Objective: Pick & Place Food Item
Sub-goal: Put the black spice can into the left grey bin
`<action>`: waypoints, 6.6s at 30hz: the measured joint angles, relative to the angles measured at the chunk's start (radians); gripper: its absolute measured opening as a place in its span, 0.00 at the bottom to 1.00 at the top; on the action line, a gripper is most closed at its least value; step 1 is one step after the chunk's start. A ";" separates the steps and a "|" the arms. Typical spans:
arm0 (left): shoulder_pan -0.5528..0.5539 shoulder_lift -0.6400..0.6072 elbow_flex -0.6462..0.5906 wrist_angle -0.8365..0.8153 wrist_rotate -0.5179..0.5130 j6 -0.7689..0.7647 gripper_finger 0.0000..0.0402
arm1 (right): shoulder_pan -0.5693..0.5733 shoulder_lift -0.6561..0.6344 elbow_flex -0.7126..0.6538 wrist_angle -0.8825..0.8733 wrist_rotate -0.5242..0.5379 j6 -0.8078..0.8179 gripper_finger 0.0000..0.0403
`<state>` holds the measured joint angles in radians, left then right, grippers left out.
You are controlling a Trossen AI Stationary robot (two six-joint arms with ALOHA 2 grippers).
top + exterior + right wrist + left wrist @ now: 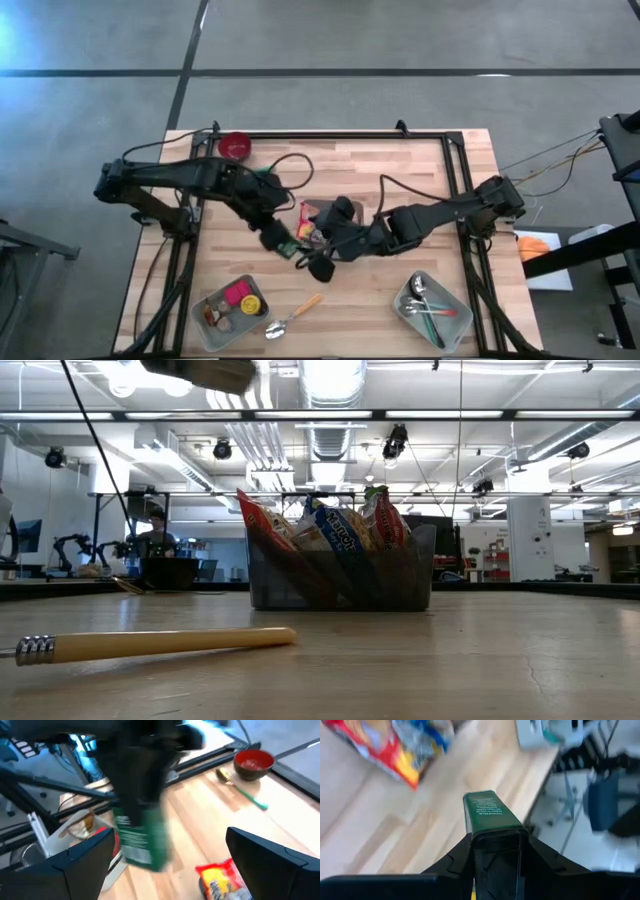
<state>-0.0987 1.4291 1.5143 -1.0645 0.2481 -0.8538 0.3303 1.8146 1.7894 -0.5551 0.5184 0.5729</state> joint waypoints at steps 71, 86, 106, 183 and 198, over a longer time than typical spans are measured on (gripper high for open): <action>-0.825 0.212 -0.164 0.001 -0.274 -0.482 0.30 | -0.004 0.004 0.033 -0.038 0.005 0.123 0.94; -0.821 0.203 -0.203 0.063 -0.272 -0.543 0.30 | -0.004 0.004 0.033 -0.038 0.005 0.123 0.94; -0.816 0.127 -0.206 0.034 -0.252 -0.629 0.30 | -0.004 0.005 0.033 -0.038 0.005 0.123 0.94; -0.785 0.126 -0.467 0.243 -0.279 -0.621 0.30 | -0.004 0.005 0.033 -0.038 0.005 0.123 0.94; -0.784 0.126 -0.474 0.266 -0.241 -0.648 0.55 | -0.004 0.005 0.033 -0.038 0.005 0.123 0.94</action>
<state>-0.8825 1.5547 1.0401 -0.7986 0.0074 -1.5013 0.3267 1.8194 1.8221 -0.5927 0.5236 0.6957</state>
